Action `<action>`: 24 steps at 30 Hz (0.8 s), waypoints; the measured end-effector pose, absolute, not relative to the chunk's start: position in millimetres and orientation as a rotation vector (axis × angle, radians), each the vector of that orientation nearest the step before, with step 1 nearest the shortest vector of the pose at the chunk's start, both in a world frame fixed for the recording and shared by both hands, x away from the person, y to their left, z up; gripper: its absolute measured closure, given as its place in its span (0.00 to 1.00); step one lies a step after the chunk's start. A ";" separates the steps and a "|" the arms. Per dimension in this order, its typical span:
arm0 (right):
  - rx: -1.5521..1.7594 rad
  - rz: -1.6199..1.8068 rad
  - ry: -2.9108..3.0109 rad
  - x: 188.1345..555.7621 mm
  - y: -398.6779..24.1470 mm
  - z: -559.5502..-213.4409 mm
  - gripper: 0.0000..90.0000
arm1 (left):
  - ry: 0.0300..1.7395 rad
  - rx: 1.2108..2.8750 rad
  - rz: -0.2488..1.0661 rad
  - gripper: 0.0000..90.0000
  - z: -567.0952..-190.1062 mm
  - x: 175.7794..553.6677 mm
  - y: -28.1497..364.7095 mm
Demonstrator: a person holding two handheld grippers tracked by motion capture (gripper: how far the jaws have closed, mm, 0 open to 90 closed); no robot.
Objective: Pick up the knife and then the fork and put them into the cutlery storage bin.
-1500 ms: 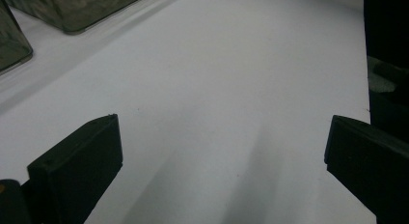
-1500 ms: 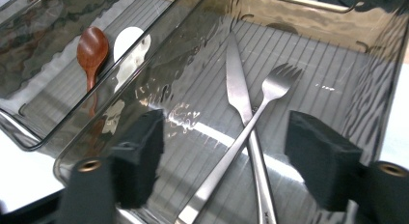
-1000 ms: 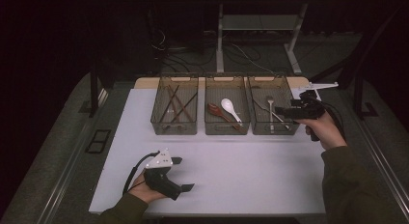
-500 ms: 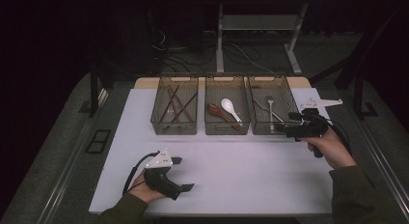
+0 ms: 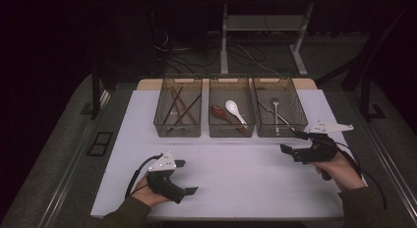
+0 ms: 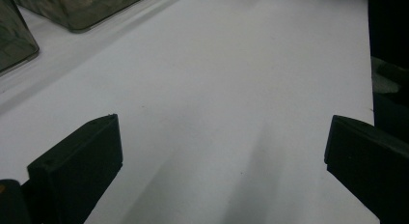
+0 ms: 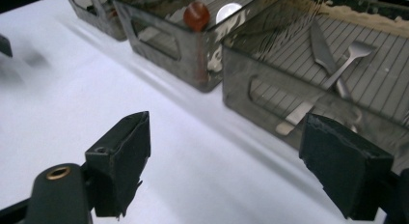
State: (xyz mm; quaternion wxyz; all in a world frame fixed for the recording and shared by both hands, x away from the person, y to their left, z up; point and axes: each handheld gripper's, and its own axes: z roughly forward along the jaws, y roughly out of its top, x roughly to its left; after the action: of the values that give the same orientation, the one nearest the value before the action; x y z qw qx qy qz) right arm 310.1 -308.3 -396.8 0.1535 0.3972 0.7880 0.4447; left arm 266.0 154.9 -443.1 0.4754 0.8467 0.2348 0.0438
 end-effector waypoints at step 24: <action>1.127 1.286 2.243 255.3 -302.8 -427.8 0.21 | 0.574 2.070 0.115 0.00 -442.5 264.7 154.8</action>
State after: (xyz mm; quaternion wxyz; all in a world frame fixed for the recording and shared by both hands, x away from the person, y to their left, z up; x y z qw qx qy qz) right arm 255.3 -302.8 -427.8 0.1599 0.3944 0.7850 0.4502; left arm 264.7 154.8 -442.5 0.4753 0.8466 0.2349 0.0469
